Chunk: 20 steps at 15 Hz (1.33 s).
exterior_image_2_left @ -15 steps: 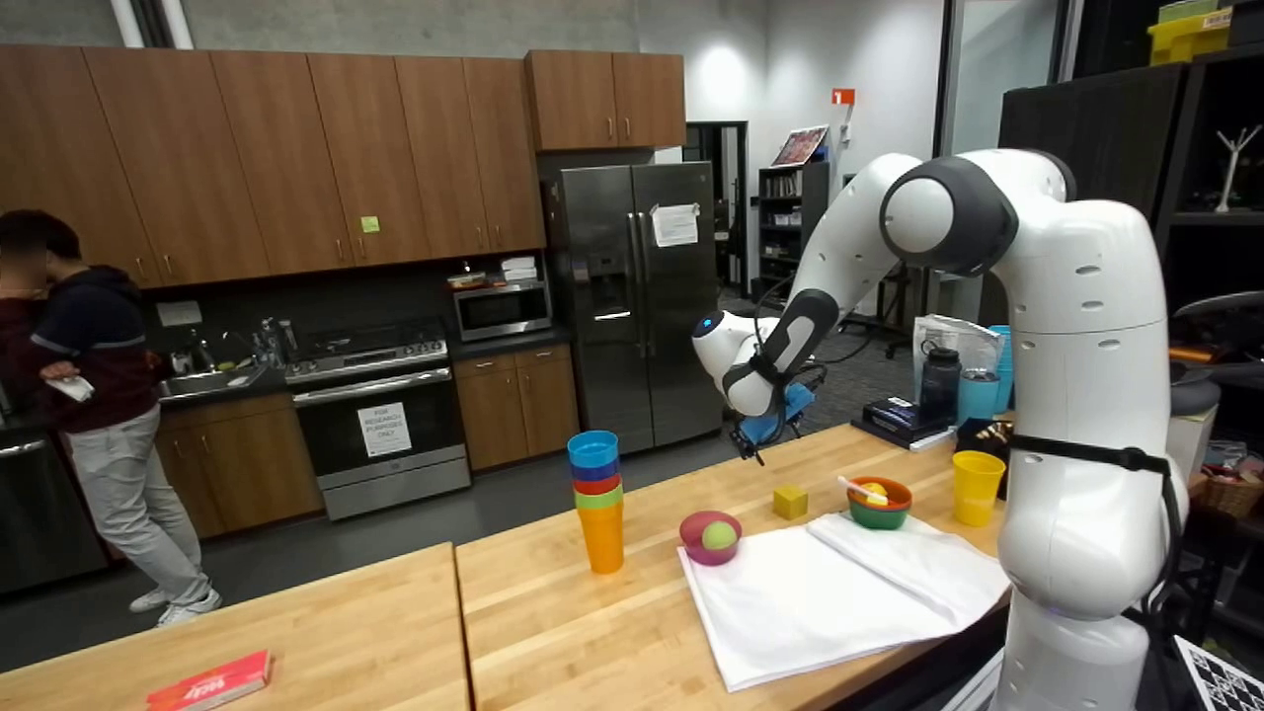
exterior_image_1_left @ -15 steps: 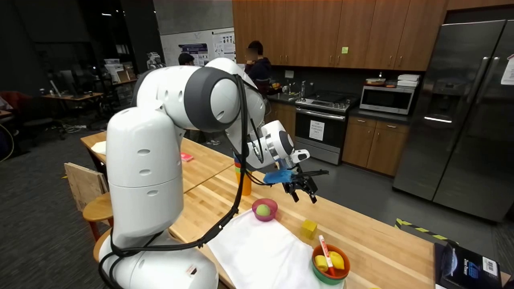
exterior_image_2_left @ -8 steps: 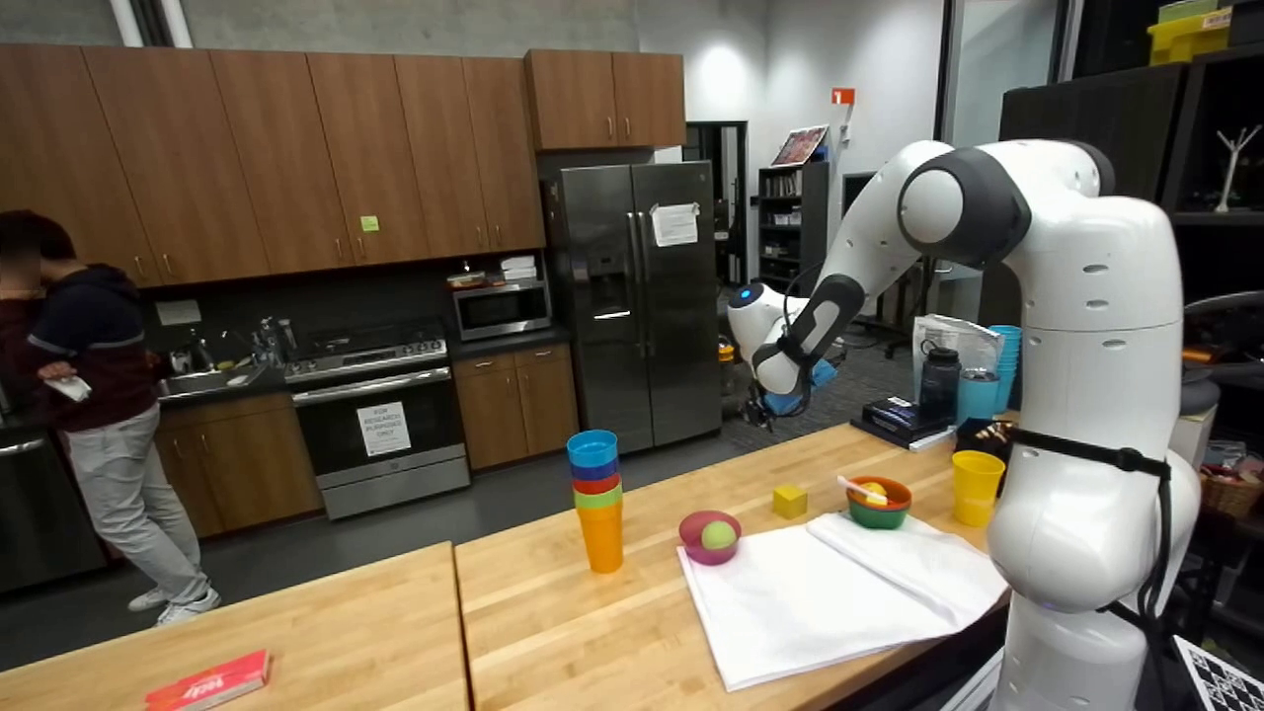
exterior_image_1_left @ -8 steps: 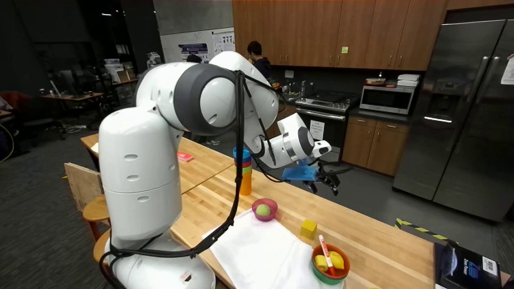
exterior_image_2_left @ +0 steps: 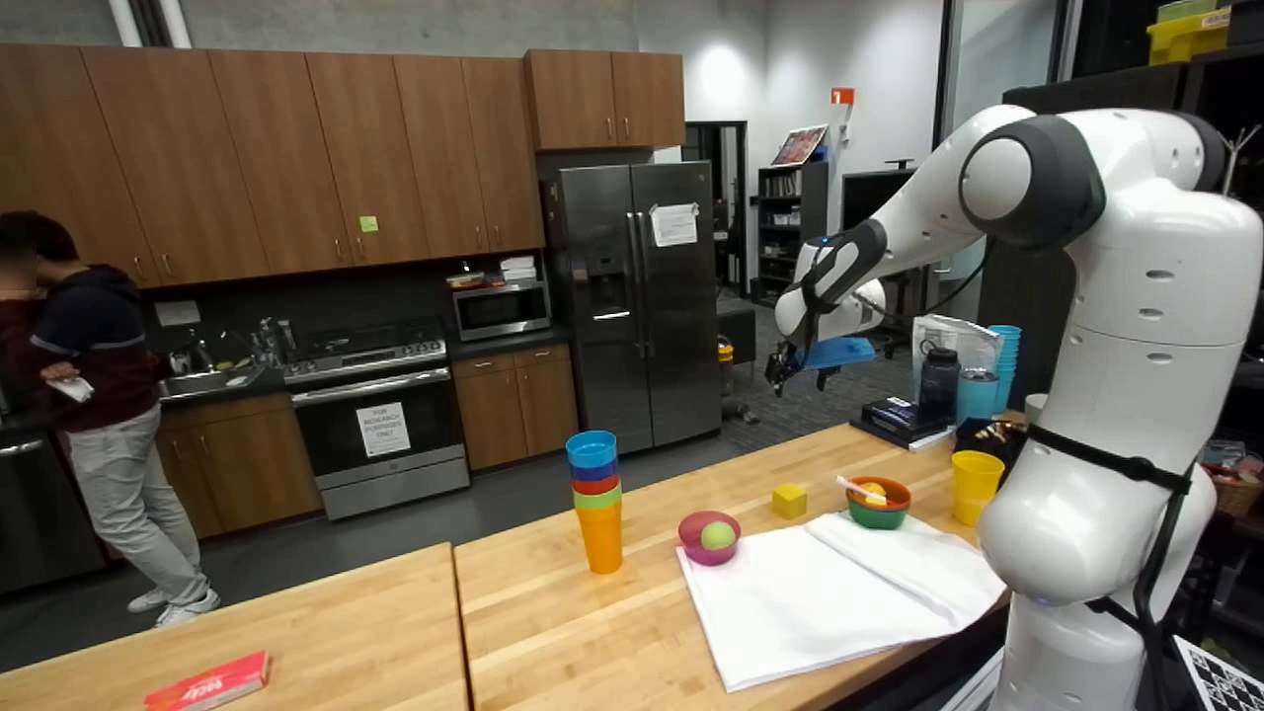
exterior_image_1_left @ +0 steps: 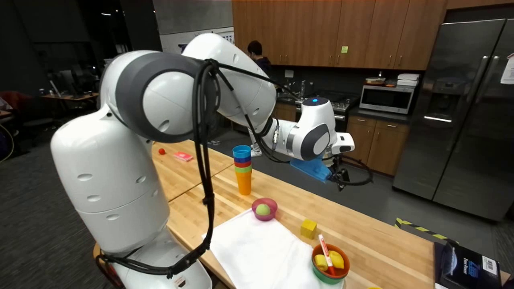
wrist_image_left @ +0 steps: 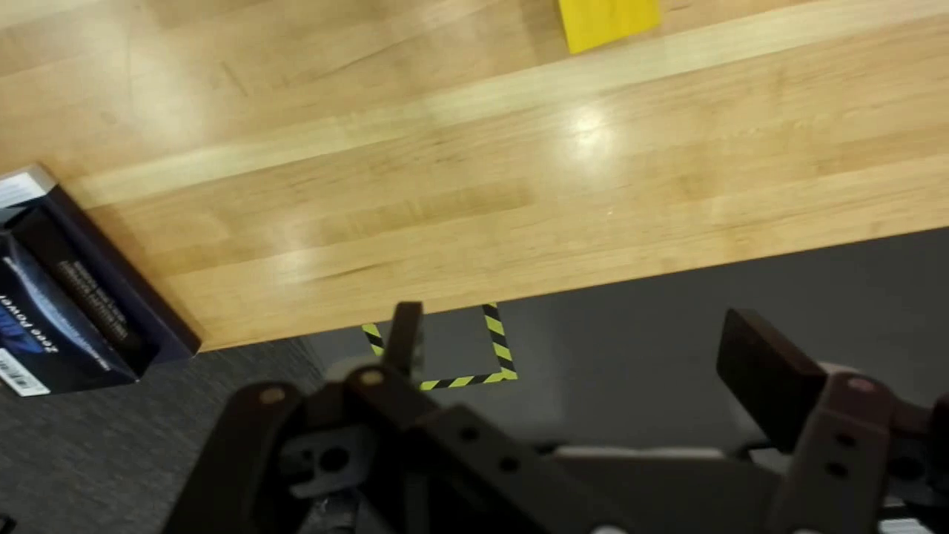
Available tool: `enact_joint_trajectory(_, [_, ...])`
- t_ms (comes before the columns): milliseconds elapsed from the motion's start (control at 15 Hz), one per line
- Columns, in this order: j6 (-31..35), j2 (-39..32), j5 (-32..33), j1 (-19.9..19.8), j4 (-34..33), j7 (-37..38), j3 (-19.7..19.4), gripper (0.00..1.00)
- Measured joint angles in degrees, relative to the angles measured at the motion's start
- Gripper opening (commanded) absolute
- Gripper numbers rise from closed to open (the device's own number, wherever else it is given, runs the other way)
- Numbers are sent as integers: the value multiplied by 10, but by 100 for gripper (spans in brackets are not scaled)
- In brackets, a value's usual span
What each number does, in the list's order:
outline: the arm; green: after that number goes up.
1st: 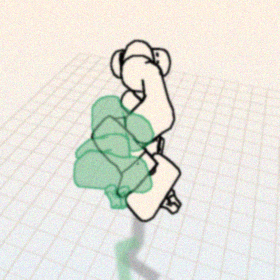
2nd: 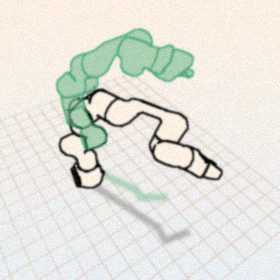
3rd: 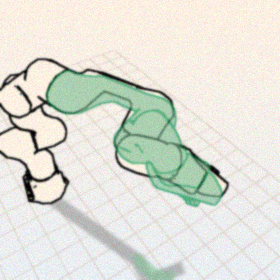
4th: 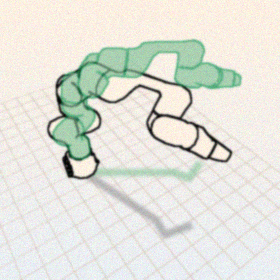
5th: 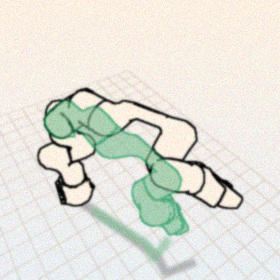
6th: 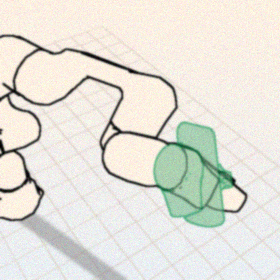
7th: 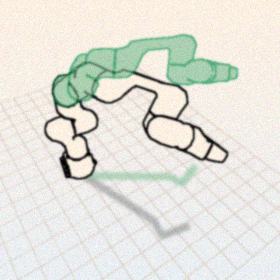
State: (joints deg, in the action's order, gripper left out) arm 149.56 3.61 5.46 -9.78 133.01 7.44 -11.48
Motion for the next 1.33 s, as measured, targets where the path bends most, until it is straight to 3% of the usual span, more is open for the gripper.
enact_joint_trajectory(1000, [-9, 14, -29, 2, 20, -9, 8, 100])
enact_joint_trajectory(1333, [-136, -13, -40, 1, -19, 83, 9, 100])
